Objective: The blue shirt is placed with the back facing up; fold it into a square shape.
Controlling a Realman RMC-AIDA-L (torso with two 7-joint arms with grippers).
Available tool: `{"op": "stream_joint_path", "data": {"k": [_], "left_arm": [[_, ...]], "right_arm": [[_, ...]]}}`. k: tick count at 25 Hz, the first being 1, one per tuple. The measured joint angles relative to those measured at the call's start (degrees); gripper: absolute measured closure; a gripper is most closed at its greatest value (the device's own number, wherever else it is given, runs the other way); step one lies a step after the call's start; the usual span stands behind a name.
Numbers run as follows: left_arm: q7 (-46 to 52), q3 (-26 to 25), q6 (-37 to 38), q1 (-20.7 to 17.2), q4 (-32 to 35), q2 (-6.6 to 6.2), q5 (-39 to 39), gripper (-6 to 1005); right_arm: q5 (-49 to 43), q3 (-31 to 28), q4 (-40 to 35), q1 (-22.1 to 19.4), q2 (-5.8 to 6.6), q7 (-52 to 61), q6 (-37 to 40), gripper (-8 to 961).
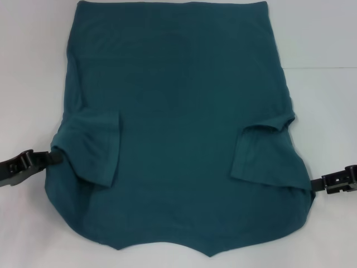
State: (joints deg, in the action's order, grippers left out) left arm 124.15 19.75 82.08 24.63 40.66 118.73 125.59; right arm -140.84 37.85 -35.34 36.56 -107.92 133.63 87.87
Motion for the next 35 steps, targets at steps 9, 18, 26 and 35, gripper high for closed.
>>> {"op": "stream_joint_path", "data": {"k": [9, 18, 26, 35], "left_arm": [[-0.17, -0.06, -0.12, -0.09, -0.08, 0.12, 0.00, 978], [-0.14, -0.07, -0.82, 0.06, -0.65, 0.20, 0.00, 978], [-0.14, -0.06, -0.88, 0.07, -0.67, 0.18, 0.00, 977], [-0.14, -0.13, -0.89, 0.07, -0.67, 0.18, -0.28, 976]], "right_arm": [[-0.71, 1.97, -0.07, 0.48, -0.60, 0.15, -2.74, 433], [-0.76, 4.38, 0.33, 1.10, -1.68, -0.03, -5.47, 455], [-0.76, 7.01, 0.41, 2.34, -3.27, 0.54, -6.58, 476], [-0.72, 8.55, 0.55, 4.15, -4.82, 0.76, -5.70, 499]]}}
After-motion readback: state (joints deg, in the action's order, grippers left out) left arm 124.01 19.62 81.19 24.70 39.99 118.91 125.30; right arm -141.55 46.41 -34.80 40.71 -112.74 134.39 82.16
